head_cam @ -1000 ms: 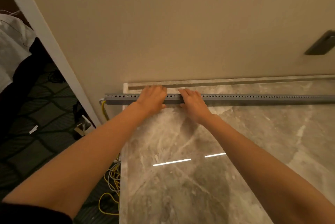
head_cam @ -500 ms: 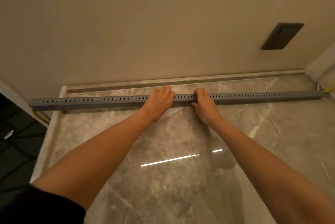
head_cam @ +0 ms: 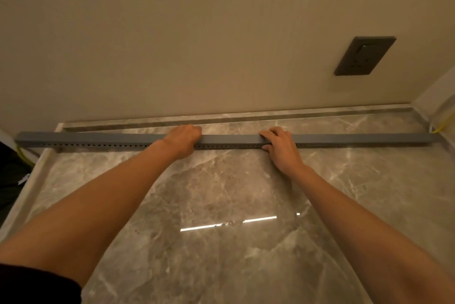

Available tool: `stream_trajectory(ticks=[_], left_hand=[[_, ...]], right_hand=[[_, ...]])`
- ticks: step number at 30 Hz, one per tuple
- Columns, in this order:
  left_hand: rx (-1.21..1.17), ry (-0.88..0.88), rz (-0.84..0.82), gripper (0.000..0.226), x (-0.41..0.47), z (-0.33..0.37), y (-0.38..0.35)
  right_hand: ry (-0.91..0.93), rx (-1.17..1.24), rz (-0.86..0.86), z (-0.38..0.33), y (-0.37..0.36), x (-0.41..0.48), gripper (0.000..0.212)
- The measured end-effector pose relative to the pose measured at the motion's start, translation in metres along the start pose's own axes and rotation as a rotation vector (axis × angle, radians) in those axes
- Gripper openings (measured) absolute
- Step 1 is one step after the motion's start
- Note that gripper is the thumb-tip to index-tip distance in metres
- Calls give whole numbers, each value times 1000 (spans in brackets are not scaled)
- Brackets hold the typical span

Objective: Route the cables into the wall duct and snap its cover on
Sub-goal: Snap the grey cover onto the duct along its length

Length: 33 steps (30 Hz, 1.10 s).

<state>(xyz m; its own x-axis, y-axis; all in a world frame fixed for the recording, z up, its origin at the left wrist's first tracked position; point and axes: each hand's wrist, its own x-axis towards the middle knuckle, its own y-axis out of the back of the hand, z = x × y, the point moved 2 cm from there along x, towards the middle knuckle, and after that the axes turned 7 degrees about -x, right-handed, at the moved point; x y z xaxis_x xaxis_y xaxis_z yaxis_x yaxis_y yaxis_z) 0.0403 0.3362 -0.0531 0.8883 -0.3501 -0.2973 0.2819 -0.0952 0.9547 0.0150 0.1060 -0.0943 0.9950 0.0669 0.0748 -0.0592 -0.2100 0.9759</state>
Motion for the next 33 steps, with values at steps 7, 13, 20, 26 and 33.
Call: stream_trajectory(ticks=[7, 13, 20, 26, 33], left_hand=[[46, -21, 30, 37, 14, -2, -1], [31, -42, 85, 33, 27, 4, 2], [98, -36, 85, 34, 41, 4, 3], [67, 34, 106, 32, 48, 3, 3], [4, 173, 165, 29, 46, 13, -2]], right_hand=[[15, -10, -43, 1, 1, 26, 36], [72, -122, 57, 13, 9, 42, 18], [5, -75, -116, 18, 9, 57, 34], [7, -85, -45, 19, 8, 70, 38], [125, -96, 37, 30, 4, 69, 35]])
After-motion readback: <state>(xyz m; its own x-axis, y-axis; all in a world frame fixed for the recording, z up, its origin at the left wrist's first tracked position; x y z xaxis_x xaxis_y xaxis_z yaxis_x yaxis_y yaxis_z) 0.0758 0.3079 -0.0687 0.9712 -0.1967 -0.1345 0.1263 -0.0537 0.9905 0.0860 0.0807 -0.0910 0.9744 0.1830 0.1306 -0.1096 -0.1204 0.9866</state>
